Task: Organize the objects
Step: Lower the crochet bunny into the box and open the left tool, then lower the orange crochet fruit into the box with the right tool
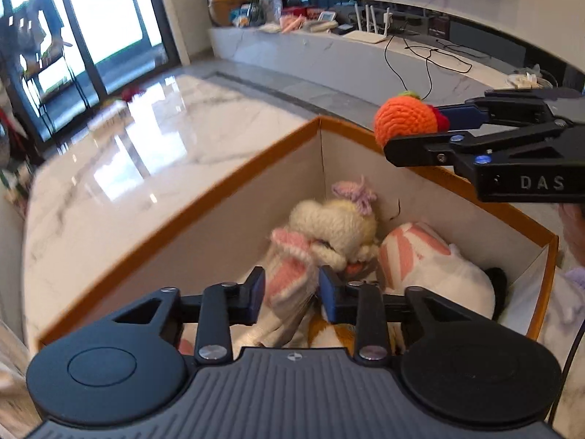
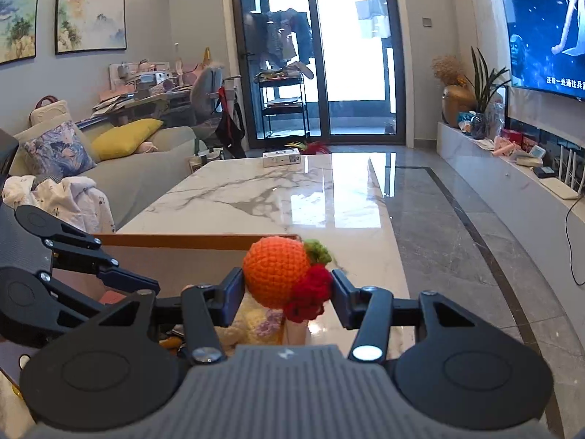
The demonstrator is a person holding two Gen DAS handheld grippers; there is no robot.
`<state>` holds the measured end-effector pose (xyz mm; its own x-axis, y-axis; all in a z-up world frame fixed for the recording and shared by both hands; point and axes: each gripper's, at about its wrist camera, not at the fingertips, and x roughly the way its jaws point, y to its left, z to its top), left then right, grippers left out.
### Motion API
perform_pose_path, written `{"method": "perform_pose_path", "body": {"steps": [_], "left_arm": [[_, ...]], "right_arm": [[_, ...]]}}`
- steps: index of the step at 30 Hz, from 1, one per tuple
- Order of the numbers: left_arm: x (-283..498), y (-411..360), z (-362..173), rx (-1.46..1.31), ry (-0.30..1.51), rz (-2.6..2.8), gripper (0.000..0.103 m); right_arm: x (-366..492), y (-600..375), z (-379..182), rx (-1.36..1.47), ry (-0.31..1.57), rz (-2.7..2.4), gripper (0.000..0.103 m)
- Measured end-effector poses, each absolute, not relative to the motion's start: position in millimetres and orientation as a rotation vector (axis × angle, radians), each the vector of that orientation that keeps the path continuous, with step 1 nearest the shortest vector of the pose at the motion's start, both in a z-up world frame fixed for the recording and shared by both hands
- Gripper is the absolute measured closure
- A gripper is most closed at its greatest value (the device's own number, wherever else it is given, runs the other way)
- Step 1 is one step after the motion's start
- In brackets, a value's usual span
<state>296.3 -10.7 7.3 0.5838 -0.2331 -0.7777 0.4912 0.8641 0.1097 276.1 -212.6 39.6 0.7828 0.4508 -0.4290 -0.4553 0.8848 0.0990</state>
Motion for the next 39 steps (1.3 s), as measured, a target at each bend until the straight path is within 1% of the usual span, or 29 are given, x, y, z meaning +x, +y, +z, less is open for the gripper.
{"method": "perform_pose_path", "body": {"steps": [3,5,7,11,16,20,27,33,36,39], "left_arm": [[310.1,-13.1,0.7,0.267,0.910,-0.432,0.077],[314.8,-16.1,-3.9,0.214,0.946,-0.456,0.078],[319.5,-22.1,-8.8,0.201,0.983,-0.464,0.078],[316.0,-22.5,-4.4,0.215,0.963,-0.449,0.078],[293.8,-6.6,13.3,0.183,0.935,-0.404,0.078],[274.8,5.8,22.8,0.128,0.980,-0.390,0.078],[264.2,18.9,12.5,-0.005,1.106,-0.426,0.078],[274.5,13.6,-14.1,-0.161,1.201,-0.492,0.078],[276.3,17.6,-17.9,-0.204,1.200,-0.500,0.077],[270.1,20.6,-11.1,-0.167,1.159,-0.497,0.077]], "right_arm": [[276.6,-212.4,38.3,-0.010,0.464,0.489,0.051],[276.2,-213.3,38.0,-0.013,0.463,0.492,0.051],[276.4,-214.4,38.2,-0.012,0.465,0.495,0.051],[276.8,-214.7,39.6,-0.012,0.469,0.499,0.051],[272.3,-215.9,43.2,-0.010,0.471,0.514,0.050],[268.5,-213.1,45.0,0.013,0.480,0.562,0.050],[261.9,-199.8,40.6,-0.036,0.478,0.587,0.050],[264.3,-197.8,39.5,0.019,0.534,0.652,0.050],[264.3,-191.0,44.0,0.077,0.589,0.726,0.050],[265.9,-178.3,44.4,0.103,0.643,0.779,0.050]]}}
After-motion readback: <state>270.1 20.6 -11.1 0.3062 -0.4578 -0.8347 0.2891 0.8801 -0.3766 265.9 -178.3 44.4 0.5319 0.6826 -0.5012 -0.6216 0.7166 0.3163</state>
